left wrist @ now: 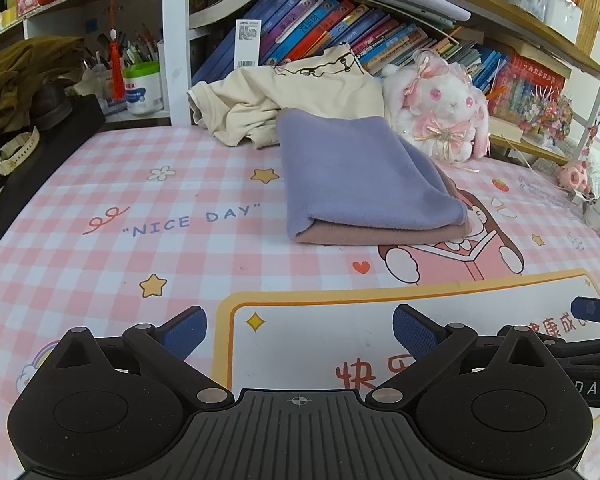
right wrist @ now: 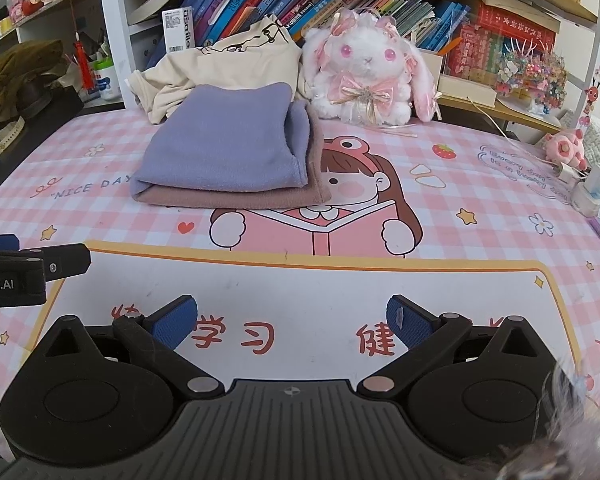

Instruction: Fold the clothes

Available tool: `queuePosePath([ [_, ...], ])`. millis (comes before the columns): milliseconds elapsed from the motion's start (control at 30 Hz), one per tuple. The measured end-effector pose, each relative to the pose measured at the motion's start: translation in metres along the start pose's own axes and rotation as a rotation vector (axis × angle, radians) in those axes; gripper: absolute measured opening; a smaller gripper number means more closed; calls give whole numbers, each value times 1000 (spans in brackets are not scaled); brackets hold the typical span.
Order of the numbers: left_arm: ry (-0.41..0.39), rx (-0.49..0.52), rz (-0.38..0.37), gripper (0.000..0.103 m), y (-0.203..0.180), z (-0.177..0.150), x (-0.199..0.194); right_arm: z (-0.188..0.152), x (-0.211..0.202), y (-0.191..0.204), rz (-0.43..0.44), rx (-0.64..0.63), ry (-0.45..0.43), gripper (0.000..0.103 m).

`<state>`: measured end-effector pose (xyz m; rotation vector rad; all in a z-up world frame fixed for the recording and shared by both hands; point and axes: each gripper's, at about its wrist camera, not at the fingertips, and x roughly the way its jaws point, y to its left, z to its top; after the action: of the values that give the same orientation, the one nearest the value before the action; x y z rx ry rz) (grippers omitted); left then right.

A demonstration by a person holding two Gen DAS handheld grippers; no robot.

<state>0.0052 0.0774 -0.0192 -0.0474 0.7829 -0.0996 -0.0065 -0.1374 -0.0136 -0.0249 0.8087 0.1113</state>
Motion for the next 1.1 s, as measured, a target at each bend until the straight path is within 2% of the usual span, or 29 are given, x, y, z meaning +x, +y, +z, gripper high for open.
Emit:
queuePosePath([
  [1100, 11, 3, 12, 101, 1, 0, 2, 1, 4, 1, 9, -6, 4, 102],
])
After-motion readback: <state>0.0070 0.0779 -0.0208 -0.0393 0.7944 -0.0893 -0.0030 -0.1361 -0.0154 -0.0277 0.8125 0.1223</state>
